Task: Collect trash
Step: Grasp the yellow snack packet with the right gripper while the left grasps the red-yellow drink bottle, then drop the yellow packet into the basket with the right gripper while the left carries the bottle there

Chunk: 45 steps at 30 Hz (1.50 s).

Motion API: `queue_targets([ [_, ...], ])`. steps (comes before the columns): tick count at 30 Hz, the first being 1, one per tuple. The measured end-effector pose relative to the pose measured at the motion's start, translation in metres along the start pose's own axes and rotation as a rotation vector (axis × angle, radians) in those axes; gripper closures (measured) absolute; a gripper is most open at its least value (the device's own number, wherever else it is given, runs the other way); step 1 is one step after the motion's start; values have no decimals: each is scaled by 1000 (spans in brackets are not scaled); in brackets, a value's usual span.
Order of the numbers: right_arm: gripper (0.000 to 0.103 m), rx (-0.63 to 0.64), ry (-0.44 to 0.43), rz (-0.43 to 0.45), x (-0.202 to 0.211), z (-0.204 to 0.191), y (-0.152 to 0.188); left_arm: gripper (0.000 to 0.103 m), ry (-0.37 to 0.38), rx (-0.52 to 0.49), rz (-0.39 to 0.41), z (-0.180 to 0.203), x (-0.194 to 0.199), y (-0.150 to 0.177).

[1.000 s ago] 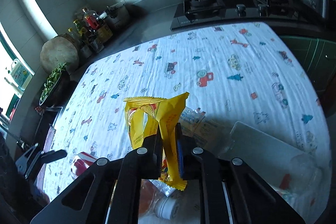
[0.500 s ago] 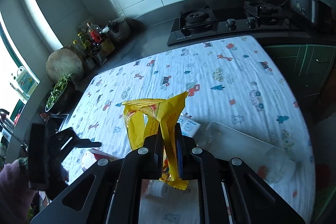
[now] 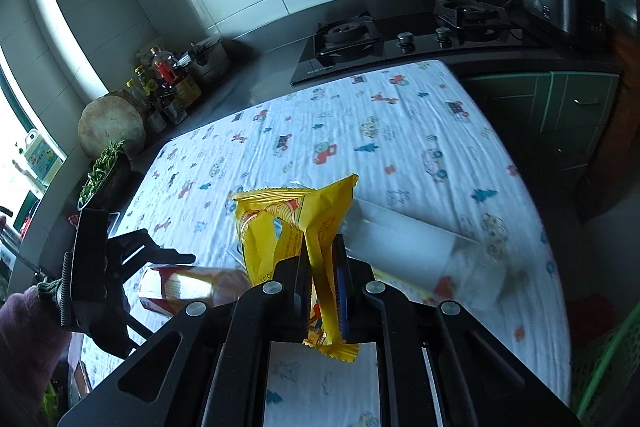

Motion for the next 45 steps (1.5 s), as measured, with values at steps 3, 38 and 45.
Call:
queue_targets([
  [3, 93, -3, 1, -2, 7, 7, 6, 28, -18, 36, -8, 7, 4, 2],
  [38, 89, -111, 321, 36, 159, 208, 120, 33, -36, 339, 143, 166, 54, -31],
  [45, 77, -186, 426, 11, 180, 269, 148, 33, 10, 298, 194, 205, 51, -76],
])
Point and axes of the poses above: each gripper's, at about its wrist camera, not at the fingertips, and x roughly against the way its jaws point, z to its right, y to its underside, the point moved 4 cm from there along -x, roughly the way its jaws point, and after that the axes turned 4 degrees about y, right-handed, at the moved point
